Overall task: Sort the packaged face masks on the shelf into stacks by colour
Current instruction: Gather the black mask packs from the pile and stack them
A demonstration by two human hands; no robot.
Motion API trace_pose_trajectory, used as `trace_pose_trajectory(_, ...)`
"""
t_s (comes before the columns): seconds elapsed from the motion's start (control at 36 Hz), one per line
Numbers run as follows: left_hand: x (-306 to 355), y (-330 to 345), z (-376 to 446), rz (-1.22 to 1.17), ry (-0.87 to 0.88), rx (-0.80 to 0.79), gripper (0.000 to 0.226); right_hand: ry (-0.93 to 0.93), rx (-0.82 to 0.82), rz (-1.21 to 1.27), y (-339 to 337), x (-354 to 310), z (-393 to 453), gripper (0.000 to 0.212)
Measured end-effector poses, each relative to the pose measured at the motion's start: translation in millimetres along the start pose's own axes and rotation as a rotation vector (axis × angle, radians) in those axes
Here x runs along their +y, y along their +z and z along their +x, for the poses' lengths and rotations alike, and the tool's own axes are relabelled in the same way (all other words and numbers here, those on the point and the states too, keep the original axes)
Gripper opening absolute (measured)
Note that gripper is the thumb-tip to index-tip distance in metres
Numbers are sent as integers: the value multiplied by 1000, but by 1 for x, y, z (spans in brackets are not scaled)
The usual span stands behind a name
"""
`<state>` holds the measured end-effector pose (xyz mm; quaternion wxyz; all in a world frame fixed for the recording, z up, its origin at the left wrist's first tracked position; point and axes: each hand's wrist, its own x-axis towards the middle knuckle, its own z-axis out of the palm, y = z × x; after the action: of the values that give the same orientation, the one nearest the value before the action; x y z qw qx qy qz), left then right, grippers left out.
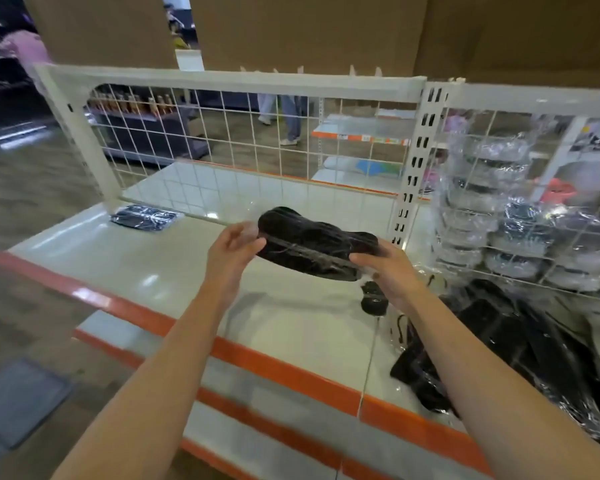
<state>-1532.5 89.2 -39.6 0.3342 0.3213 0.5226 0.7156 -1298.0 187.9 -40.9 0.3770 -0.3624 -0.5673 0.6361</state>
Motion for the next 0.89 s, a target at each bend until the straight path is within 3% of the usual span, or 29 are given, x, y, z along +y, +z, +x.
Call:
trace_pose_trajectory(0.17,-52,-14,-18,546,-74,-136,42,126,-53,-291,-2,35,-10,38)
trace_pose_trajectory(0.31,-78,-1,-29,731,-17,-29,22,145,8,-313,5,51,-10,32)
trace_pose_trajectory(0.39,-68,0,-19,733,54,15,23,83,64,-305,12,40,-3,25)
trace_pose_trajectory(0.5,-66,-13,-13,644,-4,69,37,92,78,-335,15,41,0,29)
trace_pose_trajectory(0.61,-88,-28,-20,644,-156,-30,42,188,107,-289,22,56,-9,31)
trace_pose_trajectory(0.69,-89,-28,-19,636,-150,-28,29,221,132,-306,34,56,-7,29)
trace_pose_trajectory(0.78,-74,-39,-5,502,-163,-66,35,179,134,-383,53,49,6,33)
trace_pose_trajectory(0.89,-48,-89,31,607,-100,-89,39,165,118,-445,103,45,27,35)
